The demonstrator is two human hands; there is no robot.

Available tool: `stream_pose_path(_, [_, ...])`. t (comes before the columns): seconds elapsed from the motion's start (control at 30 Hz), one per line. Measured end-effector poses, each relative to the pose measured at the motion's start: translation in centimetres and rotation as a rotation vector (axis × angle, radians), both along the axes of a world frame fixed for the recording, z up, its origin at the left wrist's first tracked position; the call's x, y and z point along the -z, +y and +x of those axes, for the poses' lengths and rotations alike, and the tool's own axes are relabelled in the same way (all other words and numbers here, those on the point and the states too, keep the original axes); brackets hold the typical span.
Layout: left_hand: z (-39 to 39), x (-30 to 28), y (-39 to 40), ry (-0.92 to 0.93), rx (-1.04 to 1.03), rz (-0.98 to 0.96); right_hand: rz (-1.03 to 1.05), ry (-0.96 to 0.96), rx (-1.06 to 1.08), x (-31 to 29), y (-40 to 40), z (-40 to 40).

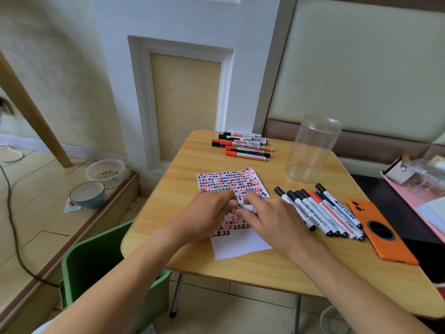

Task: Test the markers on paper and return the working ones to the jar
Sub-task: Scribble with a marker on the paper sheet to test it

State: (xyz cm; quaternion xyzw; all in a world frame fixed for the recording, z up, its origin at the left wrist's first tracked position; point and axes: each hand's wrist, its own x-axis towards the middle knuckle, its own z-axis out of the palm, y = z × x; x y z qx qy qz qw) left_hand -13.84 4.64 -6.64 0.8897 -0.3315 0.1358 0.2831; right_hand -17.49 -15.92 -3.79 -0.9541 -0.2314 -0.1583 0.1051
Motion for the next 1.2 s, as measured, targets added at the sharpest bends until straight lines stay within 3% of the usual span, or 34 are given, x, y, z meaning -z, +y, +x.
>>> stream_pose_path(0.1, [1.1,0.5,0.9,-0.006,-0.087,0.014,-0.004,0.093,0.082,0.4,-0.3,0.4])
stream_pose_path(0.33, [3.4,0.2,0.6,0.038,-0.317,-0.019,-0.036,0.008,0.146,2.6,-0.3,0.9])
stream_pose_path(0.97, [3.6,0.6,-0.8,0.056,-0.286,0.064,-0.008,0.012,0.159,2.6,-0.5,0.8])
stream_pose_path(1.2, [1.8,0.2,1.9,0.086,-0.418,0.191,0.043,0.104,0.166,2.0,-0.7,0.4])
